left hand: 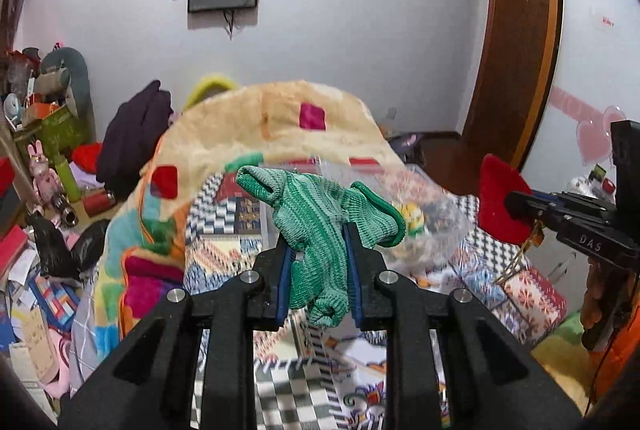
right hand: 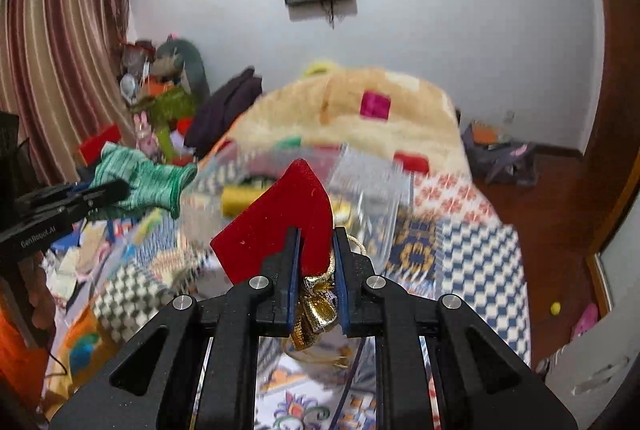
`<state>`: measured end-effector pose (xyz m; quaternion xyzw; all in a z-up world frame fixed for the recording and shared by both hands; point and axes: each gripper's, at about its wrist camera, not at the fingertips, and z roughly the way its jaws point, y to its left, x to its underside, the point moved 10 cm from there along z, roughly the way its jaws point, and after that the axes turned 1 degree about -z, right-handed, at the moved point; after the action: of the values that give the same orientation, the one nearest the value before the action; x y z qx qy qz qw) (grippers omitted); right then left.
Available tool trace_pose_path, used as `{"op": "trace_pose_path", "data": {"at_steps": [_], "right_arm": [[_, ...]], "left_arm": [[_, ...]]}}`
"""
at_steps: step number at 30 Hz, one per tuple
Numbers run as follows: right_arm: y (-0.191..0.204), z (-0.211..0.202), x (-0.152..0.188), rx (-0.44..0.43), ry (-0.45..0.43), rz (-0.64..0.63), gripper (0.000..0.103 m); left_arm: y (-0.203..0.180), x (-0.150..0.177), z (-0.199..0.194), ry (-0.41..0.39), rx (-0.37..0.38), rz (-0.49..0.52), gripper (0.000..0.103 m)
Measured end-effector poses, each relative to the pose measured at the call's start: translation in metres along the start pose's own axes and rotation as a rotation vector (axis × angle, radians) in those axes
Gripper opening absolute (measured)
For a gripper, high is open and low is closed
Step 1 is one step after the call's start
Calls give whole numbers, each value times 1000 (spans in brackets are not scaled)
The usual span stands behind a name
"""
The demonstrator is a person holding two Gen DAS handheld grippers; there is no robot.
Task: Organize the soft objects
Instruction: 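Lift the glove and red pouch and carry them over the box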
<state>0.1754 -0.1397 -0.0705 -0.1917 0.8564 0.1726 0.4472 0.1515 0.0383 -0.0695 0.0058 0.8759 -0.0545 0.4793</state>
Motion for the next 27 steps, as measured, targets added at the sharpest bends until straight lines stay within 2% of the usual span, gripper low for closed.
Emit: {"op": "trace_pose_path", "data": {"at_steps": [6, 13, 18, 27], "right_arm": [[0, -4, -39, 19, -95, -6, 14], [5, 12, -60, 31, -126, -26, 14], [3, 40, -52, 44, -80, -28, 14], [-16, 91, -15, 59, 71, -5, 14]], "left_arm": [[2, -25, 6, -36, 13, -13, 23], [1, -33, 39, 6, 45, -17, 23], [-4, -22, 72, 72, 63, -7, 23], [-9, 10, 120, 185, 42, 46, 23]]}}
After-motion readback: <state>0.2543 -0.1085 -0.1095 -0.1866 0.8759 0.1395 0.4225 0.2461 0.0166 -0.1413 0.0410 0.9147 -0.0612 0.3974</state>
